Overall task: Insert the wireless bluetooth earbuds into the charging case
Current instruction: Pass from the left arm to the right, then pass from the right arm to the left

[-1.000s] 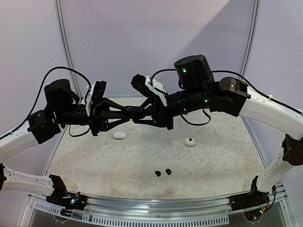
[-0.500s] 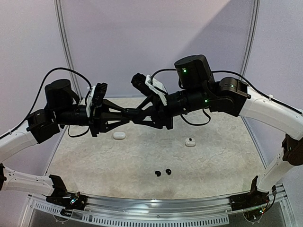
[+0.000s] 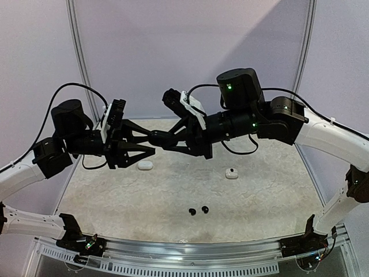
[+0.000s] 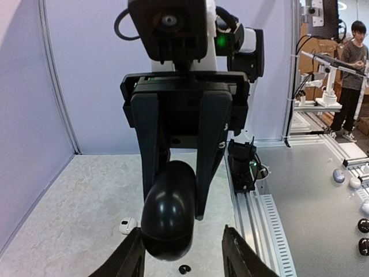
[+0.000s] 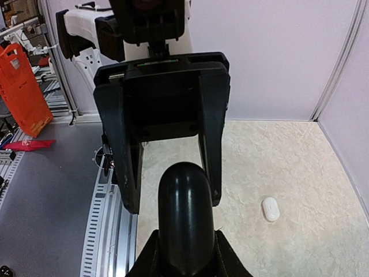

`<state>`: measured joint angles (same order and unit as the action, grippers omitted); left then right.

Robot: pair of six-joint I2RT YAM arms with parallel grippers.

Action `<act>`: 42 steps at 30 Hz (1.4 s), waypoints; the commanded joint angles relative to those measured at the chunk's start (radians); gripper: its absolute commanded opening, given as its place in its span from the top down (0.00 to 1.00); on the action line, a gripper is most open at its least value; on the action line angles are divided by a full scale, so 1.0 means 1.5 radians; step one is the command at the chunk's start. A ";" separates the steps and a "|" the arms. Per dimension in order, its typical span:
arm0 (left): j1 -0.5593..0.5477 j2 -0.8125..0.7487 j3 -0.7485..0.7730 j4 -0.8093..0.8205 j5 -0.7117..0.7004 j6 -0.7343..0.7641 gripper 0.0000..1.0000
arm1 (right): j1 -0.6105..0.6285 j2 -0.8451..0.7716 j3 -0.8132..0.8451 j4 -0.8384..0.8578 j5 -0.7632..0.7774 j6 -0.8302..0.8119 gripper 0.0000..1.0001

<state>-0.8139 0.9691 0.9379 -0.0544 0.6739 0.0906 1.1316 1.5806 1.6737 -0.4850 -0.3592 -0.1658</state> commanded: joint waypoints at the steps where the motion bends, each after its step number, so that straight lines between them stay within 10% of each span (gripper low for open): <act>1: 0.008 -0.013 -0.043 0.127 0.030 -0.098 0.53 | -0.001 -0.044 -0.028 0.057 -0.017 0.025 1.00; 42: -0.024 0.036 -0.015 0.185 0.017 -0.147 0.78 | -0.001 -0.019 -0.006 0.033 -0.025 0.024 1.00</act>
<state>-0.8360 1.0142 0.8898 0.1989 0.6888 -0.1272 1.1309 1.5345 1.6436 -0.4049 -0.3847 -0.1268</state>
